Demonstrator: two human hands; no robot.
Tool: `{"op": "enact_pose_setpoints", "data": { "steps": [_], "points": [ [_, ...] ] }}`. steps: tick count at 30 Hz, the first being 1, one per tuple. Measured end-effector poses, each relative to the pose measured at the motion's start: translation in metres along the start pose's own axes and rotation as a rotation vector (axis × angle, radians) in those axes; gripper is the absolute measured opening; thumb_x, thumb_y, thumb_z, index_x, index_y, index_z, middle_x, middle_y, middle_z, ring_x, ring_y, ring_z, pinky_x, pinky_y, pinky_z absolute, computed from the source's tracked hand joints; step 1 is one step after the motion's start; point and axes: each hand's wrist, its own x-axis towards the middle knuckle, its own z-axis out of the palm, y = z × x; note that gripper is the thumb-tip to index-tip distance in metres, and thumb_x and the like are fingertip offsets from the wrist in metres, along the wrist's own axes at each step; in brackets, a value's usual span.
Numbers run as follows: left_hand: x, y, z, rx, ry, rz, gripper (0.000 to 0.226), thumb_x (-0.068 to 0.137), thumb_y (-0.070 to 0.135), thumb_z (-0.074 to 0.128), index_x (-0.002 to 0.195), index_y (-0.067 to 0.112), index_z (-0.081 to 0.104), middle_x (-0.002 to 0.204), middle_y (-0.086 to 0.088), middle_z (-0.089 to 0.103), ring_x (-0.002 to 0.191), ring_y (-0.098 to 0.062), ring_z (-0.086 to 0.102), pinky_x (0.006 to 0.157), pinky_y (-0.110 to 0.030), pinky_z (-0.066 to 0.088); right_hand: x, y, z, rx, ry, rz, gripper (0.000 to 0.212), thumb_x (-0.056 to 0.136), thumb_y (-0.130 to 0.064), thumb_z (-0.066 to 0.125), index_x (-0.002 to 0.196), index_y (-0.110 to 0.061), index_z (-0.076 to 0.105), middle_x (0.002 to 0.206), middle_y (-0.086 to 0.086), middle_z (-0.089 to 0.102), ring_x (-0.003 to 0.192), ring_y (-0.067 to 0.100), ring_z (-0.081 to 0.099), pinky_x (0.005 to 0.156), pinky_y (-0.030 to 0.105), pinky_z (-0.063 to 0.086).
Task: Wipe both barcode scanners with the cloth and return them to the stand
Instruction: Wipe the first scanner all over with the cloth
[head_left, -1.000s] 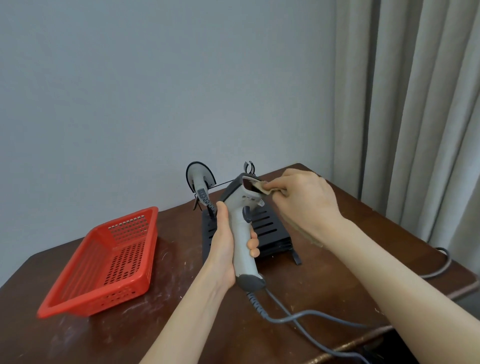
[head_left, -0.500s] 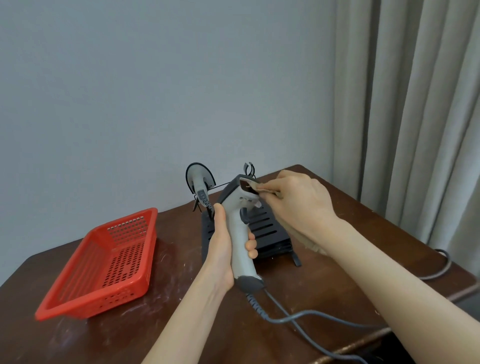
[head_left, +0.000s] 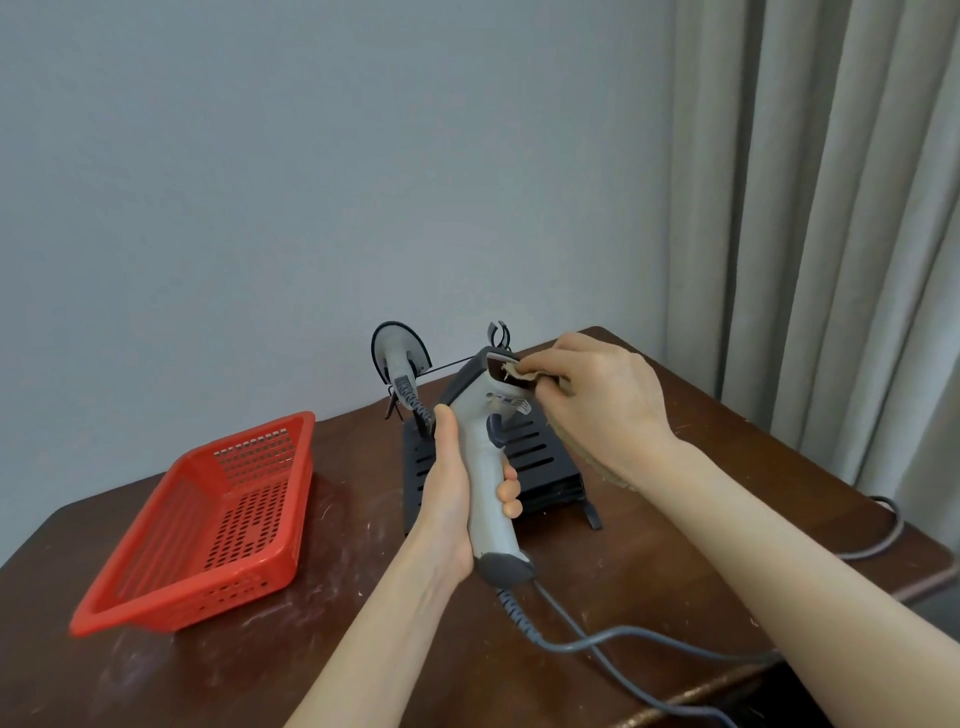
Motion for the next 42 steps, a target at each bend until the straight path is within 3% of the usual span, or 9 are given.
{"op": "enact_pose_setpoints", "data": {
  "steps": [10, 17, 22, 26, 31, 35, 37, 40, 42],
  "points": [
    [-0.002, 0.009, -0.004, 0.113, 0.007, 0.008, 0.071, 0.063, 0.076, 0.044, 0.066, 0.006, 0.054, 0.051, -0.006, 0.045, 0.036, -0.014, 0.041, 0.034, -0.021, 0.037, 0.014, 0.011, -0.008, -0.161, -0.038, -0.196, 0.039, 0.078, -0.025, 0.033, 0.079, -0.029, 0.072, 0.075, -0.006, 0.063, 0.048, 0.027, 0.055, 0.046, 0.012, 0.017],
    [-0.001, 0.012, -0.003, 0.174, 0.02, 0.0, 0.072, 0.078, 0.076, 0.039, 0.068, 0.006, 0.054, 0.053, -0.008, 0.044, 0.036, -0.015, 0.04, 0.036, -0.022, 0.037, 0.015, 0.016, -0.012, -0.14, -0.174, -0.192, 0.025, 0.084, -0.013, 0.047, 0.083, -0.025, 0.068, 0.084, -0.006, 0.061, 0.06, 0.029, 0.056, 0.044, 0.021, 0.024],
    [-0.002, 0.011, 0.0, 0.178, 0.035, 0.041, 0.071, 0.082, 0.072, 0.038, 0.068, 0.005, 0.055, 0.049, -0.006, 0.046, 0.037, -0.015, 0.04, 0.035, -0.022, 0.036, 0.014, 0.016, -0.011, 0.127, -0.274, 0.039, 0.025, 0.082, -0.01, 0.054, 0.078, -0.032, 0.065, 0.084, -0.008, 0.062, 0.078, 0.02, 0.058, 0.068, 0.036, 0.048],
    [-0.001, 0.012, 0.0, 0.206, 0.04, 0.052, 0.072, 0.083, 0.072, 0.036, 0.063, 0.005, 0.053, 0.047, -0.007, 0.045, 0.036, -0.016, 0.04, 0.036, -0.022, 0.037, 0.012, 0.011, -0.016, 0.361, -0.305, 0.164, 0.03, 0.082, -0.013, 0.057, 0.071, -0.041, 0.062, 0.08, -0.002, 0.069, 0.082, 0.017, 0.061, 0.077, 0.039, 0.051],
    [0.0, 0.01, -0.004, 0.219, 0.048, 0.04, 0.072, 0.074, 0.075, 0.04, 0.068, 0.005, 0.054, 0.048, -0.007, 0.046, 0.037, -0.016, 0.04, 0.036, -0.022, 0.037, 0.014, 0.017, -0.019, -0.257, -0.333, 0.08, 0.024, 0.089, -0.022, 0.048, 0.089, -0.036, 0.068, 0.091, -0.011, 0.059, 0.081, 0.021, 0.058, 0.061, 0.028, 0.039],
    [0.001, 0.011, -0.008, 0.079, 0.024, 0.012, 0.071, 0.065, 0.078, 0.042, 0.059, 0.008, 0.054, 0.049, -0.003, 0.044, 0.035, -0.012, 0.039, 0.033, -0.019, 0.036, 0.008, 0.031, -0.024, -0.061, -0.142, 0.288, 0.014, 0.09, -0.032, 0.055, 0.098, -0.028, 0.065, 0.09, -0.002, 0.067, 0.08, 0.025, 0.062, 0.066, 0.033, 0.048],
    [0.002, 0.009, -0.011, 0.04, 0.014, 0.01, 0.07, 0.06, 0.077, 0.044, 0.06, 0.008, 0.054, 0.051, -0.002, 0.044, 0.035, -0.011, 0.039, 0.032, -0.019, 0.035, 0.003, 0.024, -0.02, 0.107, -0.03, 0.265, 0.007, 0.088, -0.027, 0.058, 0.092, -0.027, 0.064, 0.083, -0.005, 0.067, 0.078, 0.021, 0.063, 0.07, 0.036, 0.051],
    [0.002, 0.003, -0.008, 0.029, 0.002, 0.0, 0.071, 0.059, 0.077, 0.045, 0.063, 0.007, 0.054, 0.051, -0.003, 0.045, 0.034, -0.011, 0.038, 0.031, -0.02, 0.034, -0.005, -0.002, -0.011, 0.317, 0.026, 0.075, 0.024, 0.082, -0.013, 0.055, 0.088, -0.029, 0.071, 0.085, -0.01, 0.069, 0.081, 0.013, 0.064, 0.073, 0.038, 0.053],
    [0.001, 0.002, -0.005, 0.0, -0.012, -0.008, 0.072, 0.06, 0.078, 0.045, 0.064, 0.007, 0.055, 0.052, -0.003, 0.046, 0.034, -0.011, 0.038, 0.031, -0.019, 0.034, -0.012, -0.009, -0.003, 0.288, 0.01, -0.066, 0.03, 0.08, -0.009, 0.055, 0.094, -0.026, 0.074, 0.09, -0.009, 0.067, 0.077, 0.014, 0.064, 0.065, 0.037, 0.054]
  ]
}}
